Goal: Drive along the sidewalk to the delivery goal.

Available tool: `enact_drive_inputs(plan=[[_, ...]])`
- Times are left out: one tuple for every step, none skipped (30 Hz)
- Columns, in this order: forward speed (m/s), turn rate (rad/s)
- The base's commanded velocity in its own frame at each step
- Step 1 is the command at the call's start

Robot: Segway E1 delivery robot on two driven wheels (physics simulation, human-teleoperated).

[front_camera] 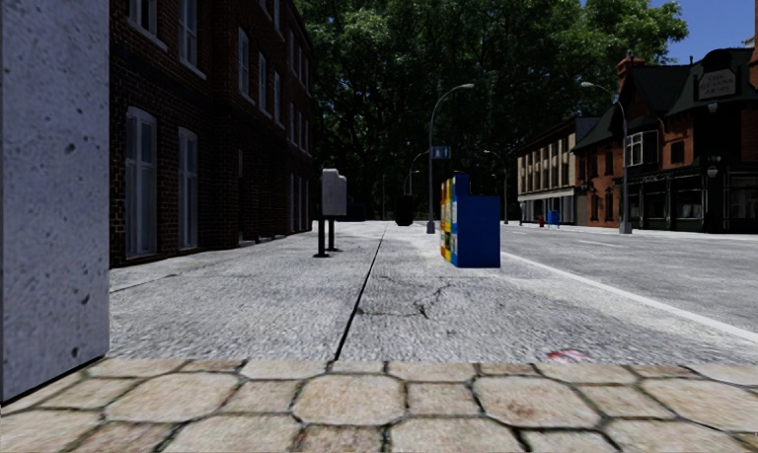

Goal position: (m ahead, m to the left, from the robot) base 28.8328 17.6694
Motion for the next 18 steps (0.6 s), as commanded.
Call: enact_drive_inputs(plan=[[2.00, 0.00], [2.00, 0.00], [2.00, 0.00], [2.00, 0.00], [2.00, 0.00], [2.00, 0.00], [2.00, 0.00], [2.00, 0.00], [2.00, 0.00], [2.00, 0.00], [2.00, 0.00], [2.00, 0.00], [2.00, 0.00], [2.00, 0.00], [2.00, 0.00], [2.00, 0.00], [2.00, 0.00], [2.00, 0.00]])
